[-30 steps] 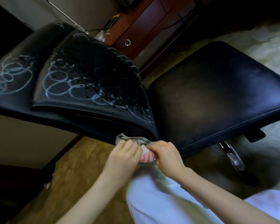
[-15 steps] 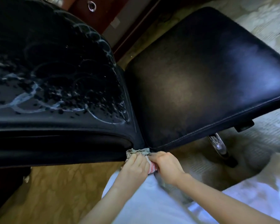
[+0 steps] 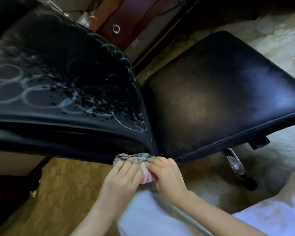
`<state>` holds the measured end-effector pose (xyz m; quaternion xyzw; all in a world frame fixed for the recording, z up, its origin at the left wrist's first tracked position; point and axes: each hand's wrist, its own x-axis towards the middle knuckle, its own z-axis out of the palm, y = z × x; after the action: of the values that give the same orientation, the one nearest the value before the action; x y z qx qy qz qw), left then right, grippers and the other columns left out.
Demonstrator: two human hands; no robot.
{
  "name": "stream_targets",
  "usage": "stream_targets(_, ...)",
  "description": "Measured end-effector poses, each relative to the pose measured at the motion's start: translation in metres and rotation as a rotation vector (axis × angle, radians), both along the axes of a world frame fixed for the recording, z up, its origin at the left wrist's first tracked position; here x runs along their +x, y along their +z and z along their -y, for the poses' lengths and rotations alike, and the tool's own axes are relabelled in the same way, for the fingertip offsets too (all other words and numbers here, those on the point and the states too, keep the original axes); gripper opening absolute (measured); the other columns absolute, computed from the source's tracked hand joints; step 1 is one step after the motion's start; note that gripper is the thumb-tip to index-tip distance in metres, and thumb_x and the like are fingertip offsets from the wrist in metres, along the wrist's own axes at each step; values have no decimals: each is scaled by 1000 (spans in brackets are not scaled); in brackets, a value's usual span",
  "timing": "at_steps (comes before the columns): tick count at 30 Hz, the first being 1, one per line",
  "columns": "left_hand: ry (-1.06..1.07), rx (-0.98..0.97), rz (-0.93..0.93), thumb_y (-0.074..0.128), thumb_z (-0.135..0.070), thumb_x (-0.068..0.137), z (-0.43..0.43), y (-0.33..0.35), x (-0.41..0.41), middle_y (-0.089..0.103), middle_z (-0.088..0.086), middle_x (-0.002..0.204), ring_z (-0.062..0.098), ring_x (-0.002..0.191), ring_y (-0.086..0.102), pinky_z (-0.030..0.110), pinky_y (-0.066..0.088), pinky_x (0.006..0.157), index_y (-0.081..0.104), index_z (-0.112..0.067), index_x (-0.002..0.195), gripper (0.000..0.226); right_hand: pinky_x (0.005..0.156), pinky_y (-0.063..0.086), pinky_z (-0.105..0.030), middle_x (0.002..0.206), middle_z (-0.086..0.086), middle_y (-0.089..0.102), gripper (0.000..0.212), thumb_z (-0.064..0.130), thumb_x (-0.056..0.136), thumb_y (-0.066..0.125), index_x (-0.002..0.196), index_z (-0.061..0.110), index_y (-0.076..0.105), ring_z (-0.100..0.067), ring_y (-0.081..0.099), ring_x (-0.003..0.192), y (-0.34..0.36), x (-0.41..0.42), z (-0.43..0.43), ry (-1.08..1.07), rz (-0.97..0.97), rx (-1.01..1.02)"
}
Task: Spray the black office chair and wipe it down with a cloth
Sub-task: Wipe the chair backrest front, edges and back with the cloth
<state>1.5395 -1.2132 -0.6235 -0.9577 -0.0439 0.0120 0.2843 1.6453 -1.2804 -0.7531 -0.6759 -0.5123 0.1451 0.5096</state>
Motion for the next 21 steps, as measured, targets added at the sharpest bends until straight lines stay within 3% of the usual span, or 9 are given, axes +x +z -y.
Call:
stream_targets(3,27,87,69,32,-3,98,2,49,-11,72,11,95,27,91,69,37,42,87,75,-7,90,44,68,44,-26,107,14,67,34,20,76,56,106,28,69,-11,61,95,47,-8,-5,-57,31,164)
stream_targets(8,25,189,189,45,-4,94,0,119,-25,71,7,98,24,95,67,37,44,90,74,-10,92,30,67,47,-27,106,12,67,38,22,75,48,107,24,68,-11,60,93,123,-14,-10,-96,75,343)
stream_targets(15,26,280,335,48,-7,98,3,192,-32,69,8,104,26,101,65,39,48,88,70,-9,98,22,73,53,-40,125,8,62,48,26,82,51,130,22,56,-18,61,104,192,3,-14,47,205,493)
stream_targets(17,47,291,400,50,-8,97,7,213,-35,69,10,106,27,103,62,39,47,90,71,-7,100,22,76,51,-40,129,7,60,56,15,78,50,134,23,53,-20,60,106,218,8,-13,55,245,544)
stream_targets(21,105,328,464,50,-14,94,6,253,-47,68,11,110,29,105,61,40,42,97,70,-6,106,25,77,48,-39,132,5,57,89,-7,59,65,139,29,46,-22,57,105,264,5,-20,80,351,573)
